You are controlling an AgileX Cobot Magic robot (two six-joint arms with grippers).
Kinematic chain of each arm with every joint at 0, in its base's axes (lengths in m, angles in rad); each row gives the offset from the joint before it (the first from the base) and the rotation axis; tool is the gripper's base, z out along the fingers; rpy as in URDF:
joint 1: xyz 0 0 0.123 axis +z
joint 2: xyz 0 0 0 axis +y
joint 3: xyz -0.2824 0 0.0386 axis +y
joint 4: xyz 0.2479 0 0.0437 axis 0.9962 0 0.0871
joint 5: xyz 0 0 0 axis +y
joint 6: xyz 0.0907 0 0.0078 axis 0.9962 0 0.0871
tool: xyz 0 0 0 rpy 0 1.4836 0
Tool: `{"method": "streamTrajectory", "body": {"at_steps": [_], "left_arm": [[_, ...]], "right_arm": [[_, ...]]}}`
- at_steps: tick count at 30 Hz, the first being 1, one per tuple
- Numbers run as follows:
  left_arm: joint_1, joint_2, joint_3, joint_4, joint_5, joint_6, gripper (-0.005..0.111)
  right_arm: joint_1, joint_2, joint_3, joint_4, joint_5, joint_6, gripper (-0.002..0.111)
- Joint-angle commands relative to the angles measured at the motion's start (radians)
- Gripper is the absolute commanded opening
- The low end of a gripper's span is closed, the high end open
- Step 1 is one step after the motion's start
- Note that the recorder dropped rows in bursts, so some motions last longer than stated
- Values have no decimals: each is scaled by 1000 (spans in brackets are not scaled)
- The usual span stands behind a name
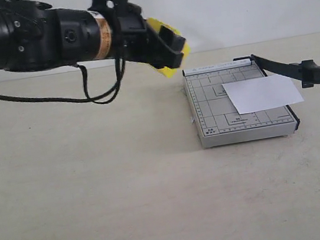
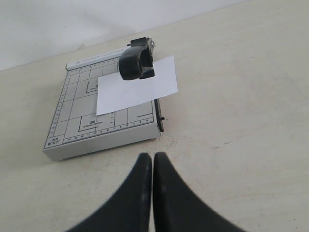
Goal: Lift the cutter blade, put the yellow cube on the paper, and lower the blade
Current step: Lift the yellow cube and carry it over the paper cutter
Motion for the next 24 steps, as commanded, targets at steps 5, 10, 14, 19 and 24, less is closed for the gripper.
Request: {"method": "streamTrajectory", "body": {"at_steps": [5,10,14,19,24], "left_arm": [[-196,215,-255,300,-7,-347,4],[-193,330,-437,300,-74,-581,4],[-176,399,-494,300,-278,-613,4],[-118,398,-494,300,-806,-576,4],[-76,398,-488,300,-917,-593,4]], "right_arm": [[-1,1,2,2,-3,5,1],[-1,1,2,2,-3,5,1],[-1,1,2,2,-3,5,1],[-1,1,2,2,-3,5,1],[-1,1,2,2,-3,5,1]]}}
